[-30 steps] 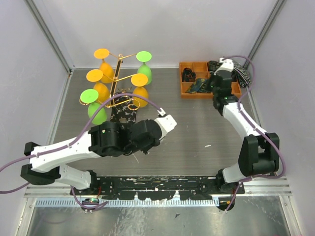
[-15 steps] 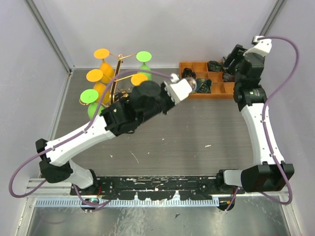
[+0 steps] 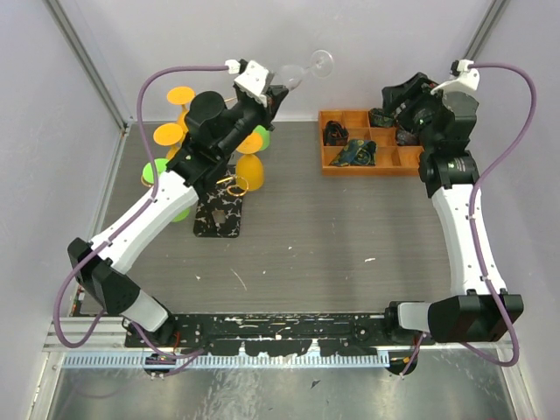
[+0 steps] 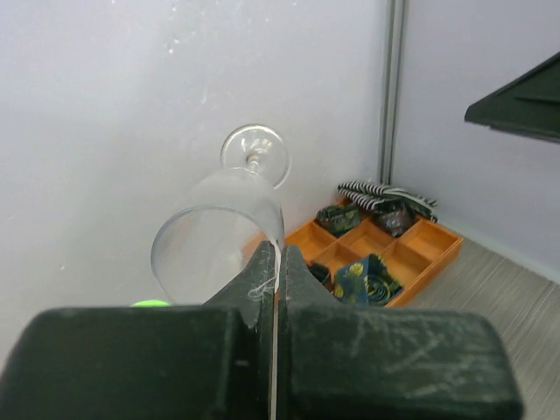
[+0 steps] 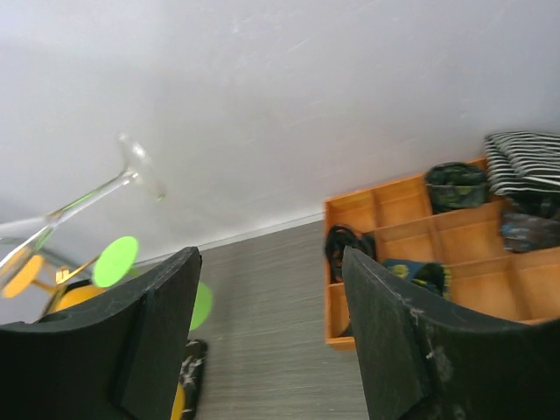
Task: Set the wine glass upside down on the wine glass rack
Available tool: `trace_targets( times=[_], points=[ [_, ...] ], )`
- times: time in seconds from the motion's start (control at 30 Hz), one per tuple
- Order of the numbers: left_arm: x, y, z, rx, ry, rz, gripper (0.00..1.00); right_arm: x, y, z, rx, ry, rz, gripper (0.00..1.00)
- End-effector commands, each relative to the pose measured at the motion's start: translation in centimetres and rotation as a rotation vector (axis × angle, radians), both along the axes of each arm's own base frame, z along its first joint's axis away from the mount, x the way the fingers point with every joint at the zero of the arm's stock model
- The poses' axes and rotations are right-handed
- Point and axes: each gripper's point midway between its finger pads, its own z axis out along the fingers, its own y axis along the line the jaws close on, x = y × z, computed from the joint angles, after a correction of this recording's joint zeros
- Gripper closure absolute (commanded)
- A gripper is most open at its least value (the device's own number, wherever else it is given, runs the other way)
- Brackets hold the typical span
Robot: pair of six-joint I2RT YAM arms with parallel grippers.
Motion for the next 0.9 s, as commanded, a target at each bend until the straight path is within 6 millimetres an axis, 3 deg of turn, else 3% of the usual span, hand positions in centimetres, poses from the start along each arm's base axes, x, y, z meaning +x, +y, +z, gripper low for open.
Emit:
trace_targets(
  times=[0.0,0.2,0.4,0.53,0.7,0.87],
  points=[
    [-0.8,-0.1,3.5,-0.183,-0.119,-0.098,0.99,-0.8,3.2,4.5,0.126,-0.179,0.176,0.29],
    [-0.8,0.0,4.7,-0.317,-0.225,-0.155,1.00,-1.7,6.3,6.8,0.345,-0.343,0.379,0.30],
    [-1.2,-0.2,4.9,-0.426,-0.306,-0.204,1.00,-2.5,8.0,7.9,0.559,-0.496,0.585,0.31],
    [-1.2,-0.7,4.4,-0.433,-0.328,-0.230,1.00,-3.4,8.7,9.2,0.698,-0.637,0.743,0.37],
    [-1.1,-1.1,3.9,-0.428,-0.334,-0.245,1.00,-3.6,10.6,10.1,0.766,-0.743,0.874,0.39],
    [-1.1,-1.1,3.8,-0.434,-0.345,-0.248,1.00,-2.6,13.0,9.9,0.812,-0.782,0.938,0.40]
  ],
)
